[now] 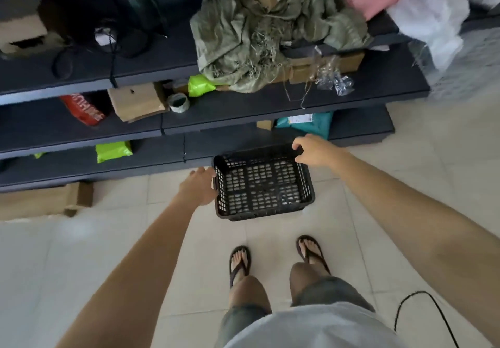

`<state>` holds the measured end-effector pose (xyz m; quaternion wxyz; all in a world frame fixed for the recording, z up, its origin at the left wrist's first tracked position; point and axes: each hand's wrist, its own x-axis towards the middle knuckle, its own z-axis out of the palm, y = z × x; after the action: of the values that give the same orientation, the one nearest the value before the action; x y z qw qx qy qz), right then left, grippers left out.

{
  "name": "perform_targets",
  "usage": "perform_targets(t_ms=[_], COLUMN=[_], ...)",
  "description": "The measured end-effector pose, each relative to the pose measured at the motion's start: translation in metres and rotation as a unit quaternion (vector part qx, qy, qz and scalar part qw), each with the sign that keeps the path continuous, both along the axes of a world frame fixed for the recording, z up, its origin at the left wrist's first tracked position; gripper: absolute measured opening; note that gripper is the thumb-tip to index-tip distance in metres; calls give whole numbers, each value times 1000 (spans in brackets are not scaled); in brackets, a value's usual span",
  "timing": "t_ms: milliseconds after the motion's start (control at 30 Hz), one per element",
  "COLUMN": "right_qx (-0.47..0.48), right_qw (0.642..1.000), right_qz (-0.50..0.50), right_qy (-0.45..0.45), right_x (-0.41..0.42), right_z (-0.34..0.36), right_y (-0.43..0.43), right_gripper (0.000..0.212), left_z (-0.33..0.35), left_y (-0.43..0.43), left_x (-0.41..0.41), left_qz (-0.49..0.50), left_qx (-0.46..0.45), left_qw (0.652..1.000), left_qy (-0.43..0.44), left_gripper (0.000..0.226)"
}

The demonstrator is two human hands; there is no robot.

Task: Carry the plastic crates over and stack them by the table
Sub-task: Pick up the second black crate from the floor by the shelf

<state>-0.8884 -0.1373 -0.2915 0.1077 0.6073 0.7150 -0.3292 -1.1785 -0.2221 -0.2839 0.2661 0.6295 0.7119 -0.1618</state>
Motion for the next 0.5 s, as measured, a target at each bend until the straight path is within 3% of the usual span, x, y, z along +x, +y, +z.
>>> perform_targets(t_ms=[267, 500], right_qx=[19, 26], right_qw=[992, 987], right_qz=[-127, -156], right_qy=[-12, -42], right_x=[-3, 18], right_z=[-53, -157], right_y=[-36, -45], right_gripper=[53, 60], left_z=[-65, -183], left_y=[33, 64], left_x=[-55, -67], left_qz=[-97, -101], left_qx=[-15, -27], left_qw=[995, 994], left_qy=[6, 12], left_gripper=[54, 56])
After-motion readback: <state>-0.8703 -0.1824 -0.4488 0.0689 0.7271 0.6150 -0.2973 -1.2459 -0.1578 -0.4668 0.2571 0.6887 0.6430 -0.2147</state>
